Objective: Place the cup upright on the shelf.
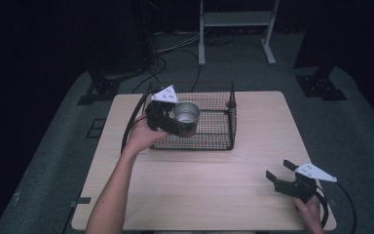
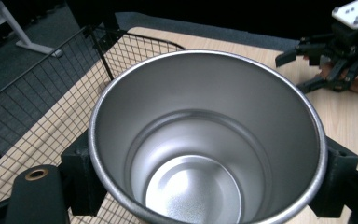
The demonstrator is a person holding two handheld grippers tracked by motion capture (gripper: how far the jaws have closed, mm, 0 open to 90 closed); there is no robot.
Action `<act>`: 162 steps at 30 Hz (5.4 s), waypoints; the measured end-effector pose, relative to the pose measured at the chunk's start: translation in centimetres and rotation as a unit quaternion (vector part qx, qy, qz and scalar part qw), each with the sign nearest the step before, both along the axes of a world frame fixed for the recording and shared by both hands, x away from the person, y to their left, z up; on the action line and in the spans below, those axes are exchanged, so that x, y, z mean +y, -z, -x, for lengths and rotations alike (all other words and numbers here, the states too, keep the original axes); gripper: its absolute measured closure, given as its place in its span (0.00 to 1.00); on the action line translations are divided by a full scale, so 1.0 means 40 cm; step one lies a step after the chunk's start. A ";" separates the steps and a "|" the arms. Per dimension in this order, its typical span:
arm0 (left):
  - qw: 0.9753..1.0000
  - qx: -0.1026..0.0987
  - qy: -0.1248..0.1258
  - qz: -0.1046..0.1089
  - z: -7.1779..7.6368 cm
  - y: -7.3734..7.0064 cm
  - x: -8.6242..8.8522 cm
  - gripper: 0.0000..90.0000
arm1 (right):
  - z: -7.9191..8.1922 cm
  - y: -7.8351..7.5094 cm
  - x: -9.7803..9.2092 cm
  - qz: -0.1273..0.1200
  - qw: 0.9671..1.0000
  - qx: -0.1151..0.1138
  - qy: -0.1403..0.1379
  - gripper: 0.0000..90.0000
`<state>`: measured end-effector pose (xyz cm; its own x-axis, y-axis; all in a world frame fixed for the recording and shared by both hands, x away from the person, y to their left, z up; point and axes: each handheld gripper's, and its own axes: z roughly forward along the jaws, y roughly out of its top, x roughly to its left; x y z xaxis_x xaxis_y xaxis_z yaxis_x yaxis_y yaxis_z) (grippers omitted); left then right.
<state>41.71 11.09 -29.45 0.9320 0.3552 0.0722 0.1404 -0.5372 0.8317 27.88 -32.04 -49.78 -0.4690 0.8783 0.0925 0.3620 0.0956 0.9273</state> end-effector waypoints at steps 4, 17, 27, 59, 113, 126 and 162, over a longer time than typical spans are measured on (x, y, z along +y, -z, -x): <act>1.000 0.001 0.001 0.001 -0.014 -0.007 -0.008 0.19 | 0.000 0.000 -0.001 -0.001 1.000 0.000 0.000 0.15; 1.000 0.005 -0.009 -0.008 -0.084 -0.045 -0.030 0.19 | 0.000 0.000 -0.003 -0.004 1.000 0.000 -0.001 0.15; 0.999 0.018 -0.017 -0.026 -0.135 -0.045 -0.058 0.19 | 0.000 0.000 -0.004 -0.006 1.000 0.000 -0.002 0.15; 0.991 0.075 -0.073 -0.083 -0.271 0.096 -0.101 0.19 | 0.001 0.000 -0.006 -0.011 1.000 0.001 -0.003 0.15; 0.968 0.157 -0.080 -0.178 -0.350 0.301 -0.194 0.19 | 0.002 0.000 -0.006 -0.011 1.000 -0.001 -0.007 0.15; 0.959 0.159 -0.074 -0.225 -0.342 0.312 -0.170 0.19 | 0.001 0.000 -0.005 -0.009 1.000 -0.001 -0.008 0.15; 0.961 0.159 -0.072 -0.215 -0.333 0.299 -0.151 0.13 | 0.001 0.000 -0.004 -0.008 1.000 -0.001 -0.009 0.15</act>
<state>55.01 5.04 -41.39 0.8743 0.4838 -0.0393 0.4498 -0.7770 0.4405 27.84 -32.21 -49.79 -0.4857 0.8678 0.1049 0.3588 0.0884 0.9292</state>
